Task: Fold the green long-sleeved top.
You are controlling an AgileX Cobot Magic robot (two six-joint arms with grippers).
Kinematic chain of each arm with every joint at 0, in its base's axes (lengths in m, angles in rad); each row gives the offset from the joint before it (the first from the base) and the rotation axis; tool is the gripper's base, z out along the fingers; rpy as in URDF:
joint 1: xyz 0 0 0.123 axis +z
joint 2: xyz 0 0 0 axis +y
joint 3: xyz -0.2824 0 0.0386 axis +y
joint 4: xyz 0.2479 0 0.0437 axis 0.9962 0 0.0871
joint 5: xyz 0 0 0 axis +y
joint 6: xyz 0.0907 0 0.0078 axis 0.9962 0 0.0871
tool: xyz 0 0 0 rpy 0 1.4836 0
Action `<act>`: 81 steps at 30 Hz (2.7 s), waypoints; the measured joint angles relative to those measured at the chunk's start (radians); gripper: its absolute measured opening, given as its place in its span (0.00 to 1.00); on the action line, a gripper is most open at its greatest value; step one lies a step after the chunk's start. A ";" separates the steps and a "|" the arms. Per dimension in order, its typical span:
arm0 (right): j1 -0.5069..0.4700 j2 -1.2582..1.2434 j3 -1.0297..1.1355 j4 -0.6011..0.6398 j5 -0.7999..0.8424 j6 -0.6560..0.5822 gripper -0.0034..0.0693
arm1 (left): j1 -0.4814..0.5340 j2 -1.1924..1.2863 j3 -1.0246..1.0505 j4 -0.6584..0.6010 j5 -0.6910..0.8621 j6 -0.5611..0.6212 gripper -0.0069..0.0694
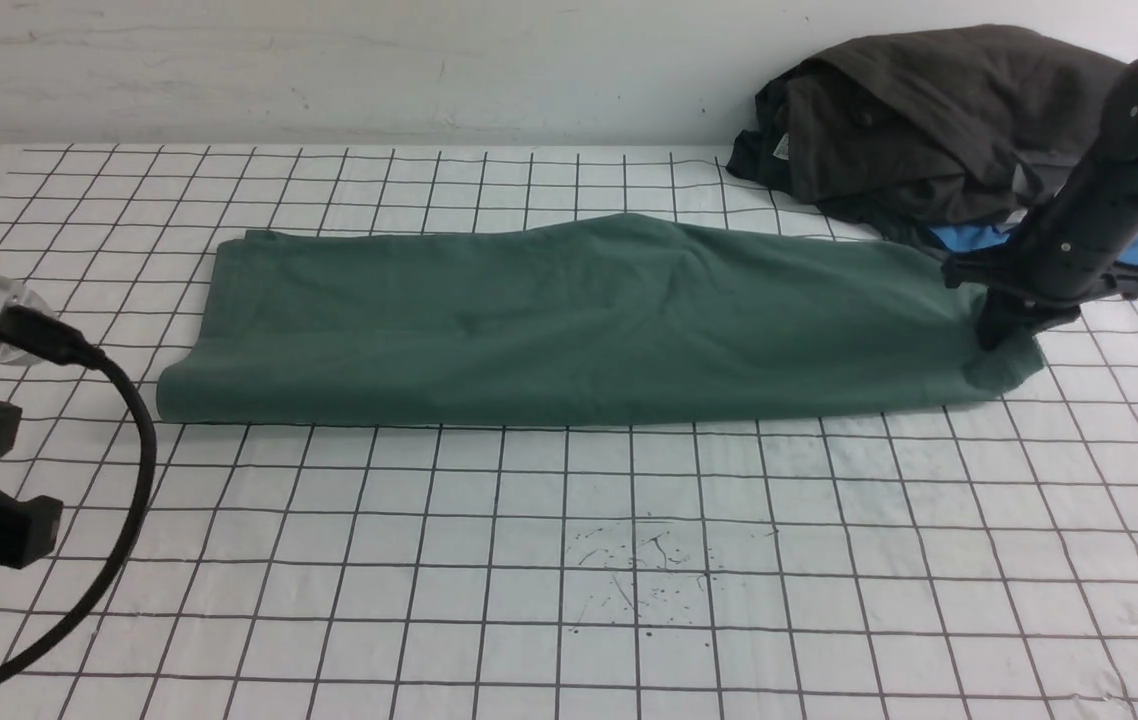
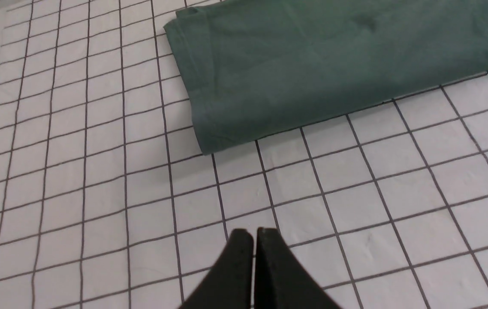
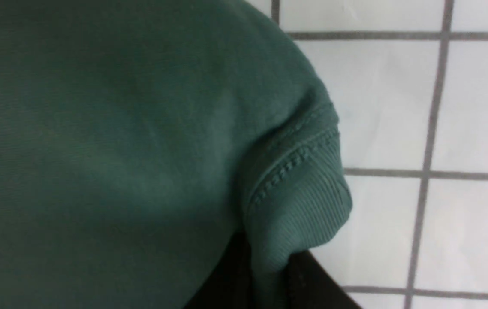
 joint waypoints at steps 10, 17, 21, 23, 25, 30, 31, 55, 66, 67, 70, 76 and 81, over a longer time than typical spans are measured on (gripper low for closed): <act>-0.063 -0.296 0.003 -0.049 0.012 0.038 0.08 | 0.000 -0.015 0.001 -0.186 -0.030 -0.001 0.08; 0.146 -0.364 0.002 0.261 0.014 0.002 0.08 | 0.000 -0.015 0.001 -0.337 -0.031 0.000 0.08; 0.324 -0.323 0.002 0.426 -0.034 -0.033 0.08 | 0.000 -0.015 0.001 -0.347 -0.030 0.000 0.08; 0.416 -0.286 0.002 0.471 -0.111 -0.040 0.08 | 0.000 -0.015 0.001 -0.348 -0.030 0.000 0.08; 0.489 -0.241 0.002 0.503 -0.194 -0.045 0.08 | 0.000 -0.015 0.001 -0.349 -0.030 0.000 0.08; 0.620 -0.109 -0.004 0.537 -0.409 -0.029 0.08 | 0.000 -0.015 0.001 -0.351 -0.030 0.000 0.08; 0.631 -0.089 -0.004 0.537 -0.438 -0.020 0.08 | 0.000 -0.015 0.001 -0.351 -0.030 0.000 0.08; 0.632 -0.005 -0.167 0.373 -0.345 -0.088 0.38 | 0.000 -0.008 0.001 -0.351 -0.026 0.010 0.08; 0.753 0.142 -0.169 0.395 -0.382 -0.142 0.03 | 0.000 -0.008 0.001 -0.351 -0.026 0.016 0.08; 0.766 0.142 -0.170 0.392 -0.396 -0.175 0.03 | 0.000 -0.009 0.001 -0.351 -0.026 0.027 0.08; 0.778 0.135 -0.203 0.356 -0.402 -0.274 0.03 | 0.000 -0.029 0.001 -0.351 -0.025 0.107 0.08; 0.731 -0.003 -0.333 0.196 -0.247 -0.289 0.03 | 0.000 -0.204 0.001 -0.351 -0.001 0.336 0.08; 0.620 -0.278 -0.339 0.051 -0.186 -0.158 0.03 | 0.000 -0.371 0.024 -0.353 0.045 0.398 0.08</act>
